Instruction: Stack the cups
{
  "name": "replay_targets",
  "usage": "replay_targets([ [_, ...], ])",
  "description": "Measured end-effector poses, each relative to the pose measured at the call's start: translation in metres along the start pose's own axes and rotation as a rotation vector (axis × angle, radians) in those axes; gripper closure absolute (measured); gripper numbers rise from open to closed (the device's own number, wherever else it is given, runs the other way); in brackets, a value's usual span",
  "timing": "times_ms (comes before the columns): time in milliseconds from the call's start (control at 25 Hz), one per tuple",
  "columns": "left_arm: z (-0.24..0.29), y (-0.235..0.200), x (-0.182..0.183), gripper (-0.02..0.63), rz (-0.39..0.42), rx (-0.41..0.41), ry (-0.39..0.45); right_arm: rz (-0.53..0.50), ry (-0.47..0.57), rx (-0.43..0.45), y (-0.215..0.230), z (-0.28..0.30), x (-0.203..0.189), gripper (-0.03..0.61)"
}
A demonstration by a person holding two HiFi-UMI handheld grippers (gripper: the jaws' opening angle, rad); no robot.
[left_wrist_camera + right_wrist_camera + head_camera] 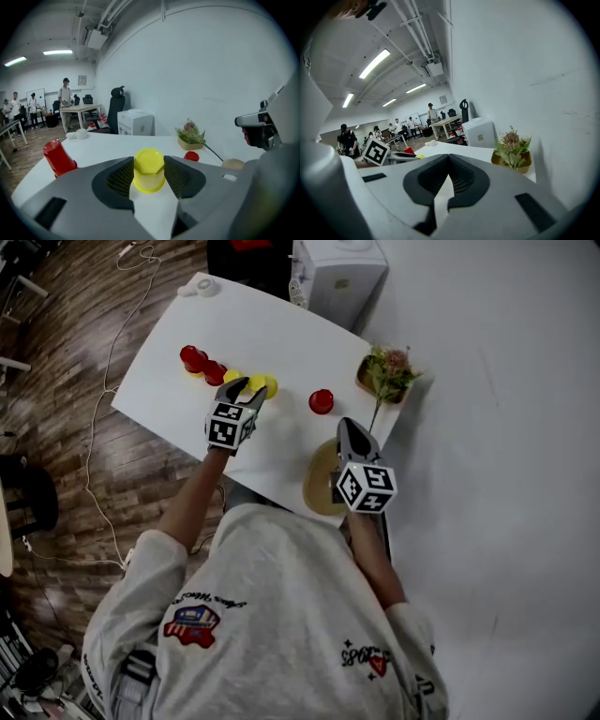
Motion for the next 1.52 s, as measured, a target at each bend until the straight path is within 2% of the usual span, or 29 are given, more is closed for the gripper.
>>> replay_targets([
  [240, -0.046, -0.044, 0.033, 0.414, 0.018, 0.115, 0.090, 0.009, -0.006, 0.067, -0.023, 0.021, -0.006, 0.578],
  [480, -0.056, -0.098, 0.033, 0.414, -0.007, 0.215, 0.024, 0.016, -0.011, 0.077, -0.034, 0.030, -0.009, 0.578],
  [920, -0.032, -0.118, 0.029, 0.414, -0.049, 0.221, -0.046, 0.037, -0.024, 0.035, -0.026, 0.035, -0.009, 0.578],
  [1520, -0.019, -0.116, 0.032, 0.411, -0.024, 0.233, -0.106, 0.040, -0.023, 0.025, -0.020, 0.037, -0.010, 0.578],
])
Point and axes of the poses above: the fingertips, and each gripper's own axes: z forward along the fingers, y to its right, x out of its top, the point moved 10 cm from there along -z, backward along the fingers, and after that the axes turned 8 degrees about -z, right-handed, at the moved point
